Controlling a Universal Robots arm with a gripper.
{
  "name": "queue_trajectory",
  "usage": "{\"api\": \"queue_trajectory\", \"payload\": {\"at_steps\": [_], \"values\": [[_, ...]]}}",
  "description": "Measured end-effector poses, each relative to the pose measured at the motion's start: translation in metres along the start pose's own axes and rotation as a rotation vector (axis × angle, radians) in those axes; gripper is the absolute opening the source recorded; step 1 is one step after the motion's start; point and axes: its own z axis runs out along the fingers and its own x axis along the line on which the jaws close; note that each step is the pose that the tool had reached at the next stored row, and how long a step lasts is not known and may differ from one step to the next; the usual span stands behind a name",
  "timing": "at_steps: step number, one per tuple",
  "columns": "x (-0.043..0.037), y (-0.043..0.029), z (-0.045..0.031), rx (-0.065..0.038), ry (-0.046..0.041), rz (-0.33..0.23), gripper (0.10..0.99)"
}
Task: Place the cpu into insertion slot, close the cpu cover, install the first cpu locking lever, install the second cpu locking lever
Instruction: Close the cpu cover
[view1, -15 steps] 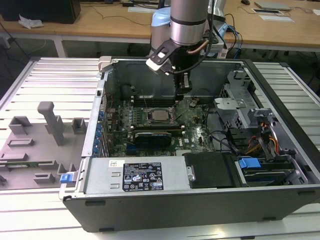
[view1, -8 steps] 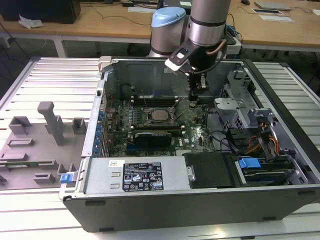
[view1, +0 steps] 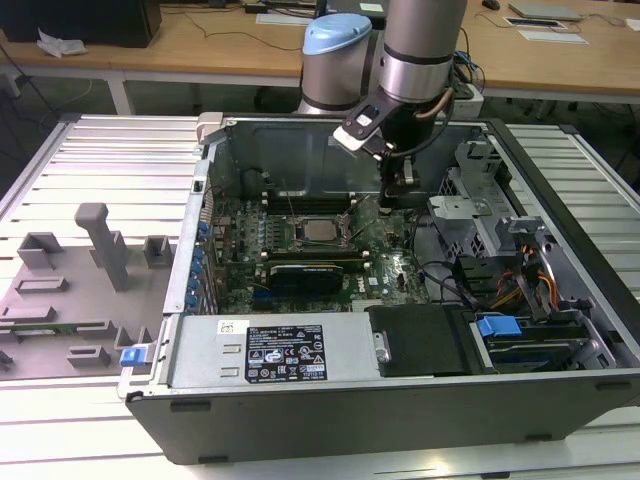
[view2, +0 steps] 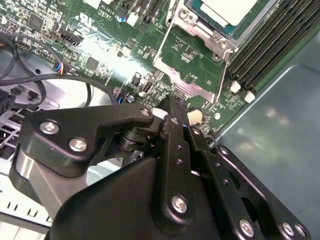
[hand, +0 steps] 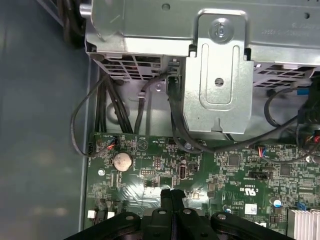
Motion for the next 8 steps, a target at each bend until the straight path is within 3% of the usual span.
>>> {"api": "queue_trajectory", "payload": {"at_steps": [4,5,6,7,8], "values": [[0.0,0.0002,0.0004,0.002,0.0,0.0,0.106],[0.0,0.0003,0.0006,0.009,0.0011,0.0,0.106],[0.0,0.0004,0.0007,0.025,0.0029,0.0,0.106],[-0.0001,0.0014,0.001,0.075,0.0082,0.001,0.106],[-0.0001,0.0016,0.001,0.095,0.0097,0.001,0.106]]}}
